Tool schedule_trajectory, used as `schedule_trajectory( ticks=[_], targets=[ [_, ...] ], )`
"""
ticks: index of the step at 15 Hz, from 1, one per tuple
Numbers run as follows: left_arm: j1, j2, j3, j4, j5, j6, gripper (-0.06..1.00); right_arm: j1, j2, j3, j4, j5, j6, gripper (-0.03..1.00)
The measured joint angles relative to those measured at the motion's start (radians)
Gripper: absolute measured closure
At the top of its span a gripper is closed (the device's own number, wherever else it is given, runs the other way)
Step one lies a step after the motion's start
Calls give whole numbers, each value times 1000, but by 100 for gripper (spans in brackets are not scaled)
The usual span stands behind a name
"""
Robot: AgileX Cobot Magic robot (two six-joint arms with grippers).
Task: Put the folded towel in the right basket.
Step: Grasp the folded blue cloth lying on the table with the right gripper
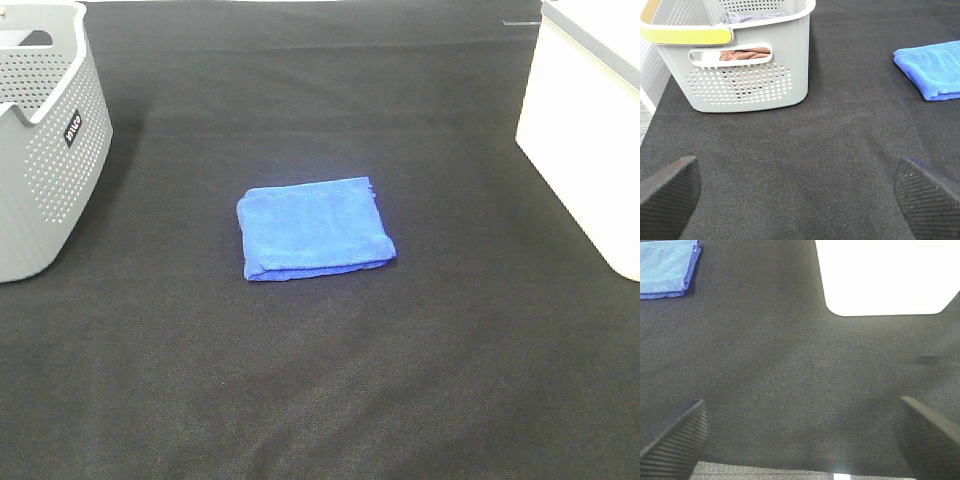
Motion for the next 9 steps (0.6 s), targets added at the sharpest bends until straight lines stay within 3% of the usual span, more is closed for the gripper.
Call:
schedule_trajectory(
  ticks=[4,9],
  targets=[
    [0,0,0,0,0,0,-4,0,0,0,92,0,5,0],
    [0,0,0,0,0,0,-4,0,0,2,105,0,5,0]
  ],
)
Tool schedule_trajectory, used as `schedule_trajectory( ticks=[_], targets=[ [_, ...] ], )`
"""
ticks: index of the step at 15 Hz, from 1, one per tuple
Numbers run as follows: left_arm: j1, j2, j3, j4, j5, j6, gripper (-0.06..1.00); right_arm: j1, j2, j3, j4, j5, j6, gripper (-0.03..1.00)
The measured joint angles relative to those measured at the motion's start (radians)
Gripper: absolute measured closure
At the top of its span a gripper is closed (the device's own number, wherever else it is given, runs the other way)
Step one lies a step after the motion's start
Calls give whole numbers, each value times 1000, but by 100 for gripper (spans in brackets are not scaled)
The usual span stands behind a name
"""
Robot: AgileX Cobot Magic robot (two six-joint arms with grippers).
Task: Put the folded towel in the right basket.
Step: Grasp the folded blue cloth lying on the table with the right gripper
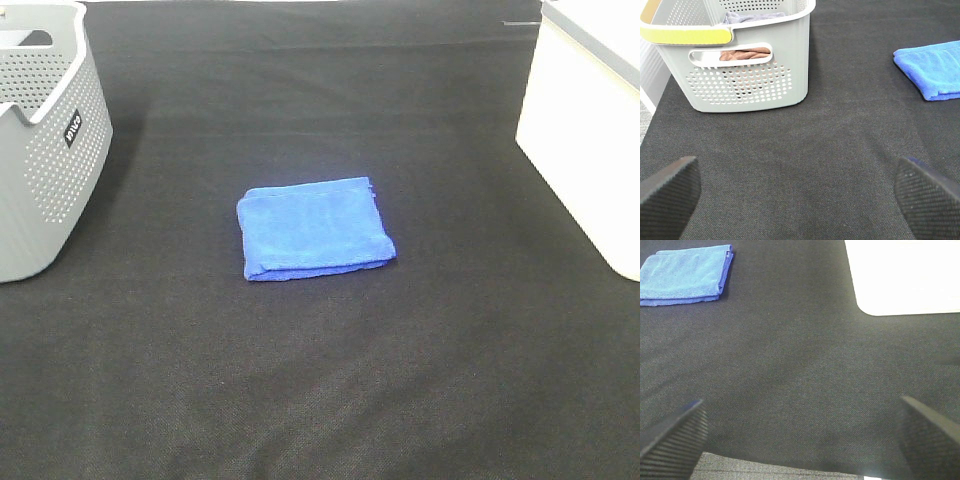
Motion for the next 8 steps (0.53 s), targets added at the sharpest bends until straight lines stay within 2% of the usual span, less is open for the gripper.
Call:
schedule_trajectory(
  ticks=[8],
  targets=[
    [0,0,0,0,0,0,-4,0,0,1,0,0,0,0]
  ],
)
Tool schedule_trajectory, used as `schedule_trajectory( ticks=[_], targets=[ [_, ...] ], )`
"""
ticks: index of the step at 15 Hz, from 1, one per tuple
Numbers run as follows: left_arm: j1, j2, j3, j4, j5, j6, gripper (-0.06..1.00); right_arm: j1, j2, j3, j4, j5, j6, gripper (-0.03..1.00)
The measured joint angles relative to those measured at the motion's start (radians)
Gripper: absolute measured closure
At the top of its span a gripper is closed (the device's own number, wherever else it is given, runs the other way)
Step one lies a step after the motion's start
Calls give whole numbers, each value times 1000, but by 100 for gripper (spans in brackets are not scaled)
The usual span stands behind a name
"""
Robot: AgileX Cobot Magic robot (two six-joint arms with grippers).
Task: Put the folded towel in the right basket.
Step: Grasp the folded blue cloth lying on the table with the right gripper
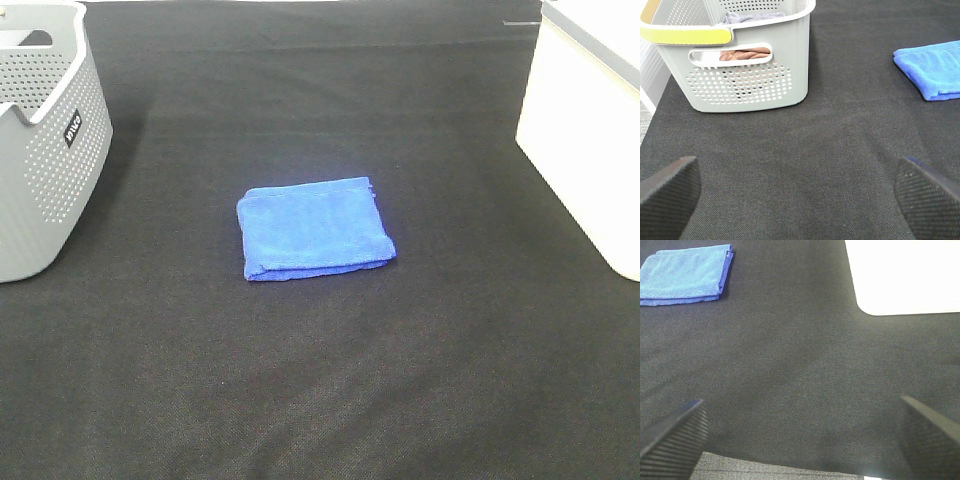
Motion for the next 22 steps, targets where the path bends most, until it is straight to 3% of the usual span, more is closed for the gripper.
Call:
schedule_trajectory(
  ticks=[19,22],
  targets=[
    [0,0,0,0,0,0,-4,0,6,0,-27,0,-31,0],
    [0,0,0,0,0,0,-4,0,172,-36,-26,0,-32,0]
  ],
)
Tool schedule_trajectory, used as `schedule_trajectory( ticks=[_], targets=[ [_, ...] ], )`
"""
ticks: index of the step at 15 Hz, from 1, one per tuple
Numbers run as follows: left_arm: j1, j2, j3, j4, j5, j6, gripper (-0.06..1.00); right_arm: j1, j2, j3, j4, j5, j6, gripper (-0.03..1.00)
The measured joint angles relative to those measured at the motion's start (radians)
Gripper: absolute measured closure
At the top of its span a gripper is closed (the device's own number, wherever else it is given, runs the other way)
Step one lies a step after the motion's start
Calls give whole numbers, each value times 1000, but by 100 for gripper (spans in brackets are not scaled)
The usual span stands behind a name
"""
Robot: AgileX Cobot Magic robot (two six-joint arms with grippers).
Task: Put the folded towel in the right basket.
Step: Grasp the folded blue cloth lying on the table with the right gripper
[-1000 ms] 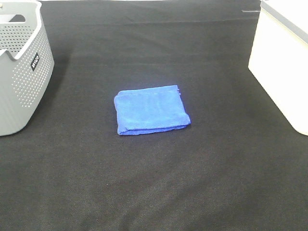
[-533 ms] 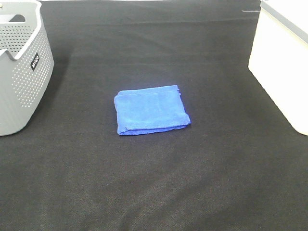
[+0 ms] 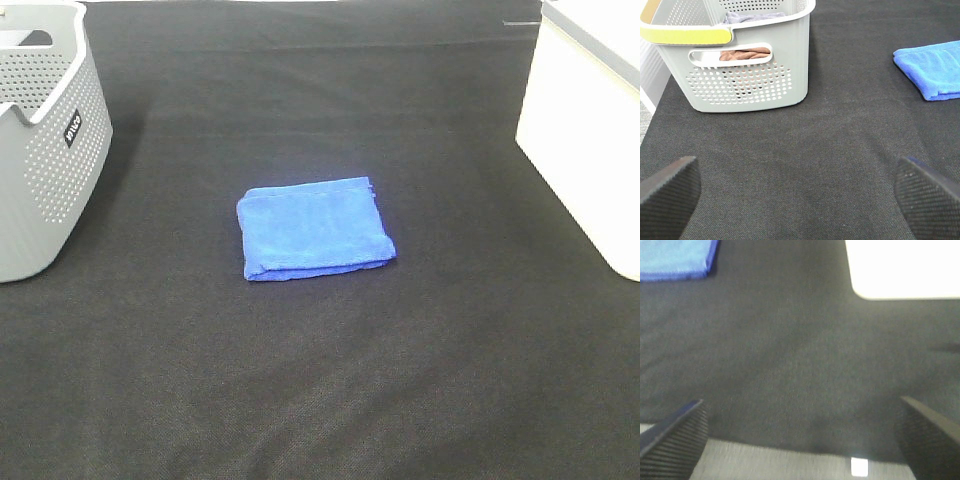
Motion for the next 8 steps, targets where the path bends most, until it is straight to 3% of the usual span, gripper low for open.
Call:
schedule_trajectory(
  ticks=[3,4,8],
  targets=[
    [0,0,0,0,0,0,-4,0,412,-230,75,17,14,0],
    [0,0,0,0,0,0,-4,0,412,-230,75,17,14,0],
    [0,0,0,0,0,0,-4,0,955,-650,223,20,-9,0]
  ],
)
